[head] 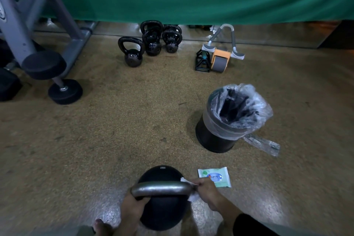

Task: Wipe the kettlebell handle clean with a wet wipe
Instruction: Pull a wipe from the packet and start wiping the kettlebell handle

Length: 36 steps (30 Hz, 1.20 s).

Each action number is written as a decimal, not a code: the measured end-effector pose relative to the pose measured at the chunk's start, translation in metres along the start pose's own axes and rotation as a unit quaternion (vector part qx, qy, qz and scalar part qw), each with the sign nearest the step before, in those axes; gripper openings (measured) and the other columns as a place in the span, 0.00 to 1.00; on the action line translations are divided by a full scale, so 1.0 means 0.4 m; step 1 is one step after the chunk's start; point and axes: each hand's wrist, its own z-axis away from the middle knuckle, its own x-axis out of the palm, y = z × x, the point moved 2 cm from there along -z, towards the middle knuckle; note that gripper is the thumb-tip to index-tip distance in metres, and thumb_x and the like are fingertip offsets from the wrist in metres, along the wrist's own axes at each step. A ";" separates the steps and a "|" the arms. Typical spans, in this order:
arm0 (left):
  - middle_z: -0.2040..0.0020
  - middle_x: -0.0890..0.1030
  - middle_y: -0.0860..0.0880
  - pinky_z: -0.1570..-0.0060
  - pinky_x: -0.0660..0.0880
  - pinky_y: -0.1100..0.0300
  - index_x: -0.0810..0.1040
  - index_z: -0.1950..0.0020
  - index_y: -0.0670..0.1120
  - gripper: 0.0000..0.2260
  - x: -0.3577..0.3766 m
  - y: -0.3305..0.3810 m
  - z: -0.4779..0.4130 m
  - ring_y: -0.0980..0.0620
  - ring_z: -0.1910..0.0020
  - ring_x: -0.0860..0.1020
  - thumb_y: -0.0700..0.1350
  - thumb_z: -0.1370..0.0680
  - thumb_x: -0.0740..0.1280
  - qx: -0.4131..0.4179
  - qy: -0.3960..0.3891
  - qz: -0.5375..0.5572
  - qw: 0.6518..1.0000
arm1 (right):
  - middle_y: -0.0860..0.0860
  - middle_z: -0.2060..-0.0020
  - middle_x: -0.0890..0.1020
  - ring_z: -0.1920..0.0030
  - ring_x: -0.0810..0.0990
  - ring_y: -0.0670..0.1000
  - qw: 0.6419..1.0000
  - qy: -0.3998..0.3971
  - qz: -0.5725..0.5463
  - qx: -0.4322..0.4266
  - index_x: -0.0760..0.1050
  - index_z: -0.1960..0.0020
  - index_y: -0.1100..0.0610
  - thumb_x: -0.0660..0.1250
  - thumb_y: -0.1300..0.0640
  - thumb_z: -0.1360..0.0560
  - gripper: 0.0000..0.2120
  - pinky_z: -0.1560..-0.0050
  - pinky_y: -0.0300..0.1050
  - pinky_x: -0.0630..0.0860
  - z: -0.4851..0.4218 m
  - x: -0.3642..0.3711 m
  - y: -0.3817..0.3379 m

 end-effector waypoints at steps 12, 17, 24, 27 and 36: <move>0.51 0.84 0.41 0.47 0.72 0.54 0.80 0.41 0.42 0.22 -0.003 -0.009 -0.011 0.41 0.46 0.80 0.39 0.34 0.79 -0.015 -0.009 -0.013 1.000 | 0.51 0.60 0.84 0.61 0.80 0.46 0.999 -0.019 0.001 -0.038 0.85 0.54 0.58 0.64 0.68 0.25 0.12 0.61 0.38 0.79 0.014 -0.008 -0.013; 0.52 0.84 0.43 0.49 0.72 0.54 0.79 0.42 0.44 0.28 -0.009 0.006 0.009 0.42 0.48 0.80 0.49 0.40 0.78 -0.008 -0.027 0.001 1.000 | 0.49 0.61 0.84 0.64 0.78 0.38 0.999 -0.002 0.002 -0.052 0.84 0.50 0.56 0.65 0.67 0.25 0.12 0.64 0.28 0.73 0.041 0.013 -0.031; 0.53 0.84 0.48 0.46 0.76 0.50 0.79 0.43 0.47 0.38 -0.005 -0.027 -0.018 0.46 0.50 0.81 0.63 0.50 0.71 -0.003 -0.040 0.005 0.999 | 0.51 0.60 0.82 0.59 0.80 0.48 0.997 -0.063 -0.023 -0.028 0.83 0.53 0.54 0.64 0.68 0.27 0.13 0.60 0.39 0.76 0.053 0.002 -0.014; 0.53 0.84 0.48 0.45 0.76 0.47 0.79 0.44 0.47 0.37 -0.005 -0.045 -0.037 0.45 0.50 0.82 0.61 0.50 0.74 -0.005 -0.043 0.002 0.999 | 0.45 0.53 0.80 0.49 0.78 0.44 0.988 -0.147 -0.003 -0.053 0.79 0.47 0.47 0.62 0.73 0.33 0.25 0.55 0.32 0.73 0.066 -0.001 -0.014; 0.50 0.83 0.46 0.42 0.74 0.48 0.74 0.44 0.50 0.21 -0.033 0.000 0.010 0.44 0.47 0.79 0.40 0.32 0.78 0.003 -0.062 -0.010 0.998 | 0.54 0.57 0.86 0.53 0.84 0.51 0.982 0.012 0.137 -0.133 0.84 0.51 0.53 0.65 0.67 0.30 0.15 0.56 0.38 0.76 0.039 0.008 -0.008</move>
